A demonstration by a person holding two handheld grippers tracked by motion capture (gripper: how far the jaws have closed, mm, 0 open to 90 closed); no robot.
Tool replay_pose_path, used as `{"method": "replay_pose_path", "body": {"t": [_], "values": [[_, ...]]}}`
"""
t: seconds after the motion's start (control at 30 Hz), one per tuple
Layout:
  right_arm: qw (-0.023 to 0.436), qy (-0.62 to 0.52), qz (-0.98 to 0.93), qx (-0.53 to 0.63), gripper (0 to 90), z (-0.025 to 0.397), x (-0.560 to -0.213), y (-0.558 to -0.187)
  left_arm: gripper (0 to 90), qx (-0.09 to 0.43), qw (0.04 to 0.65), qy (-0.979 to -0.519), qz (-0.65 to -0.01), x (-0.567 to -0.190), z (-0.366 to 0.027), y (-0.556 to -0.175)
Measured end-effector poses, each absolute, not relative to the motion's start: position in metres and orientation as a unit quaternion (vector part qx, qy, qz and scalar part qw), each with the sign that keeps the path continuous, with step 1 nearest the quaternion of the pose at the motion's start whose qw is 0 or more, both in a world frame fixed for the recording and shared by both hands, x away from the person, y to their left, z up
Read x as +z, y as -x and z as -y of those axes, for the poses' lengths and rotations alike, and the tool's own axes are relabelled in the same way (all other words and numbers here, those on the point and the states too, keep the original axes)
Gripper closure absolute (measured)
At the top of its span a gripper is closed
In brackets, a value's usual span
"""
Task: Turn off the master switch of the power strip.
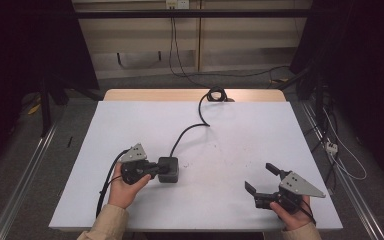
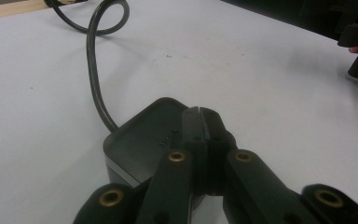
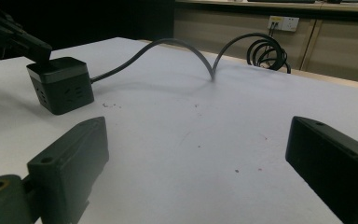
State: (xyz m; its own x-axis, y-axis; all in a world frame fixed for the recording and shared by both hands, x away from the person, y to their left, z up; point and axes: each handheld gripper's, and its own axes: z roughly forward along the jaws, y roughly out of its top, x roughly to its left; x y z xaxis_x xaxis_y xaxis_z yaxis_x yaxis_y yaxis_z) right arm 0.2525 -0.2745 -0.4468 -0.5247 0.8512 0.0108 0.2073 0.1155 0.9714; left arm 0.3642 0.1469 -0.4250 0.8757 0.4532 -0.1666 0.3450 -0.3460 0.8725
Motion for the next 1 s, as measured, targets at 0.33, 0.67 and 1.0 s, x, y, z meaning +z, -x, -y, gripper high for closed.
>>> {"method": "replay_pose_path", "body": {"t": [0.33,0.67,1.0], "values": [[0.297,-0.386,-0.685,0.542,5.9,0.2738,-0.4469,-0.2525,90.0,0.052,0.518,-0.818,-0.244,-0.4258,-0.1474,-0.3643],[0.297,-0.386,-0.685,0.542,5.9,0.2738,-0.4467,-0.2522,90.0,0.053,0.518,-0.818,-0.245,-0.4262,-0.1469,-0.3636],[0.298,-0.383,-0.687,0.542,5.9,0.2738,-0.4468,-0.2525,90.0,0.053,0.518,-0.817,-0.246,-0.4265,-0.1467,-0.3632]]}}
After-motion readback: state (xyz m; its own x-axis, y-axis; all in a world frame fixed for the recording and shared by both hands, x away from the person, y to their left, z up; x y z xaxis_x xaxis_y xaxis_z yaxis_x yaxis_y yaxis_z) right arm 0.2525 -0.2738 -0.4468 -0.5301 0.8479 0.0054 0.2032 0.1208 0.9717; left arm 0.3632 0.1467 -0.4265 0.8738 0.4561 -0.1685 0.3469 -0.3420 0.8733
